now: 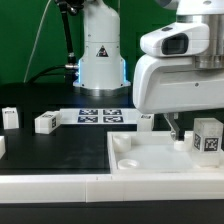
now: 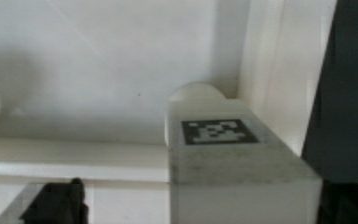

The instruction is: Assemble one leg

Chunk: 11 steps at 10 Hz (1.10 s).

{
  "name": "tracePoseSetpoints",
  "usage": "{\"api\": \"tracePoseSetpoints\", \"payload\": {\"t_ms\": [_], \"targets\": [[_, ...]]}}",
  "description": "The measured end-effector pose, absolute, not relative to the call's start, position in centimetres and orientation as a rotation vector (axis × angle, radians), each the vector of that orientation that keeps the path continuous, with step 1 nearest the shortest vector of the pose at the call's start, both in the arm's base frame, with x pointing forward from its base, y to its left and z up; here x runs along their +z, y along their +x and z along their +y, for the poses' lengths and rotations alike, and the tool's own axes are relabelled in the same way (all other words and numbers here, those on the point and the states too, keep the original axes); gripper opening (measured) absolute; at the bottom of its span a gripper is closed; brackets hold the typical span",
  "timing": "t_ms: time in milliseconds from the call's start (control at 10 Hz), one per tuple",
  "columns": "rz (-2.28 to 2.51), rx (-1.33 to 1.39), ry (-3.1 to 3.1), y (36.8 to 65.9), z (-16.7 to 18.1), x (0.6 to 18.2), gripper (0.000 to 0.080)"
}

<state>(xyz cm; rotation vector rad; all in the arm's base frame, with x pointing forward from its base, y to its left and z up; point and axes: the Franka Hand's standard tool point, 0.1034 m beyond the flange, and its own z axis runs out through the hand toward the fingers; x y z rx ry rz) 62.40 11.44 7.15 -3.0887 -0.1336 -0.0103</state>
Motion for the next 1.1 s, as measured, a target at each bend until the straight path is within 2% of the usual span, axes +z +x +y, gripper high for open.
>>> {"api": "tracePoseSetpoints", "payload": {"t_ms": [100,200,300,400,700,1100], "targets": [[-0.133,-0.010,-3.089,62.40,11.42,7.15,0.0555],[-0.106,-0.010,-3.089,62.40,11.44,7.15,0.0372],[-0.077,-0.009,-3.090,62.40,11.45,7.15,0.0372],[-0.078,-0.009,-3.090,62.40,11.43,7.15,0.0290],[0.290,-0.012,-3.057,62.51,11.52,7.07,0.0290],[1.049,-0.009,-2.871,62.48,11.51,6.97,0.0290]]}}
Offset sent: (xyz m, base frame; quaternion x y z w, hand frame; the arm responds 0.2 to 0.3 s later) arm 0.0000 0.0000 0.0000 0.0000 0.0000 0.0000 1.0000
